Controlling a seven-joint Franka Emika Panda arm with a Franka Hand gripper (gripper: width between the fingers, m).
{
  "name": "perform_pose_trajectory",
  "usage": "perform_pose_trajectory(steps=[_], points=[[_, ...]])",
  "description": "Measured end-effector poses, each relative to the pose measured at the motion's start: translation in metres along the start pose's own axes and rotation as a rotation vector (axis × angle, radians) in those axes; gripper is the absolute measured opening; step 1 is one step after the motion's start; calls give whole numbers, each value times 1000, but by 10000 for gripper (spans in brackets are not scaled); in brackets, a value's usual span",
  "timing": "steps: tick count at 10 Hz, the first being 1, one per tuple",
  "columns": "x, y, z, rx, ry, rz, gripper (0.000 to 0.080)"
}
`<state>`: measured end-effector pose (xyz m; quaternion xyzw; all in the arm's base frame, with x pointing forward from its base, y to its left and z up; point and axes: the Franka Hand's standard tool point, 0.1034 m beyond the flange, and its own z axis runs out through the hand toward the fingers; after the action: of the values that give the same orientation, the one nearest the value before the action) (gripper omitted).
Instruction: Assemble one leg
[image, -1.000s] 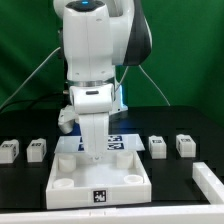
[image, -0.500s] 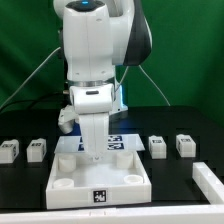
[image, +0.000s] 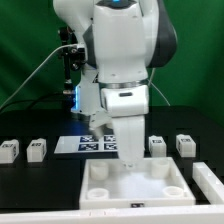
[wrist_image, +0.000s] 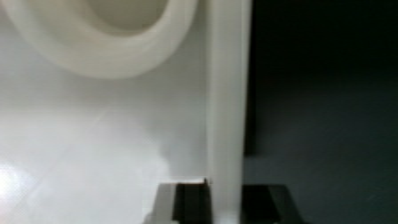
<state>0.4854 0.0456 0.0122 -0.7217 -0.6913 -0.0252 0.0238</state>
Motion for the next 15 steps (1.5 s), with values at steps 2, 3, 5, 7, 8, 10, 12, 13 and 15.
perform_pose_trajectory(steps=[2, 3, 5, 7, 8, 10, 12, 13, 15], points=[[11, 10, 1, -11, 5, -1, 61], [12, 10, 1, -10, 5, -2, 61], [16, 10, 1, 12, -1, -19, 61], [24, 10, 2, 23, -4, -30, 61], [24, 10, 2, 22, -8, -19, 61], [24, 10, 1, 12, -6, -13, 61], [23, 10, 2, 13, -6, -12, 137], [23, 10, 2, 13, -6, -12, 273], [23, 10, 2, 13, -6, -11, 459]])
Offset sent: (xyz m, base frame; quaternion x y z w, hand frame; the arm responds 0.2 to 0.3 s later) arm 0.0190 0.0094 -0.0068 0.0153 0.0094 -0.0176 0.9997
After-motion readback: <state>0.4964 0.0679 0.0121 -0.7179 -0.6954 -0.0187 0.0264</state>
